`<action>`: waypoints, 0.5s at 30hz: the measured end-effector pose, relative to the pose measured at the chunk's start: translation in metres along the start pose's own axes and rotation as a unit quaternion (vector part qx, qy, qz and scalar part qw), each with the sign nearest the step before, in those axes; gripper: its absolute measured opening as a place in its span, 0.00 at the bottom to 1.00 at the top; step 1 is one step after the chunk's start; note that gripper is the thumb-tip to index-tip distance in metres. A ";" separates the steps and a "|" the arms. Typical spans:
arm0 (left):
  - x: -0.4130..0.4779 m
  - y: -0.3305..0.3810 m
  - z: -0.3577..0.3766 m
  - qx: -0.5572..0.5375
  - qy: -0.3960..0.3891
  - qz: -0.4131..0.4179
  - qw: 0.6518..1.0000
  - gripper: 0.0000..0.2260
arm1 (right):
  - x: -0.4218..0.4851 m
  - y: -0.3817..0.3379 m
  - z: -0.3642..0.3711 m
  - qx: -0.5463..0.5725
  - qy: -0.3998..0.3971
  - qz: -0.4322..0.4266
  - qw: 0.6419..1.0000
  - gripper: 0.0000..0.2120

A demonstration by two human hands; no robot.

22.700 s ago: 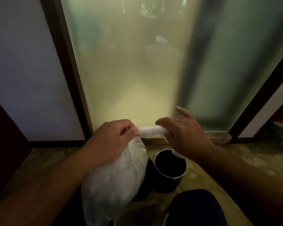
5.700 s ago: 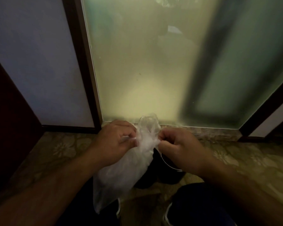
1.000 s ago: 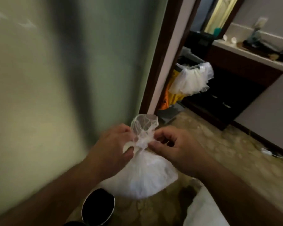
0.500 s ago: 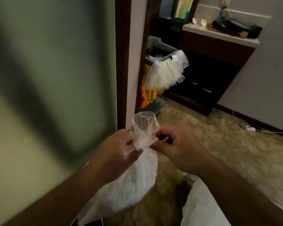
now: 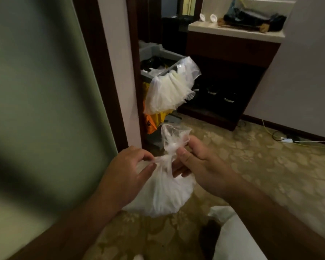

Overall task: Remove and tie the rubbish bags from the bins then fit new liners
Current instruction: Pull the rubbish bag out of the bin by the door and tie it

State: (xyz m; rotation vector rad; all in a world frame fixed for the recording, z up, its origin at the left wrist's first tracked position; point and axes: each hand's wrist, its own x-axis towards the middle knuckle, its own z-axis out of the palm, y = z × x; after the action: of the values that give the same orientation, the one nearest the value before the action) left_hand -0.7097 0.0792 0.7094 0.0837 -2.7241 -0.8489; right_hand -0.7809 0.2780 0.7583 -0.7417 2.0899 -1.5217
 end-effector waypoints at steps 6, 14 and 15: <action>0.085 -0.012 0.016 -0.102 0.003 -0.051 0.994 0.02 | 0.068 0.001 -0.037 -0.054 0.033 -0.011 0.998 0.03; 0.206 -0.044 0.052 -0.181 -0.225 0.031 0.957 0.34 | 0.164 -0.006 -0.090 -0.156 0.114 -0.033 0.981 0.05; 0.219 -0.043 0.056 -0.162 -0.210 0.051 0.963 0.34 | 0.171 -0.007 -0.096 -0.170 0.121 -0.032 0.977 0.04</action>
State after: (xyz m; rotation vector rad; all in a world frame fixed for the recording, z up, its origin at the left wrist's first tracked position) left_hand -0.9365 0.0437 0.6961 -0.3405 -2.8829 -1.4030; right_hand -0.9695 0.2329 0.7857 -0.7801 2.5747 -1.3574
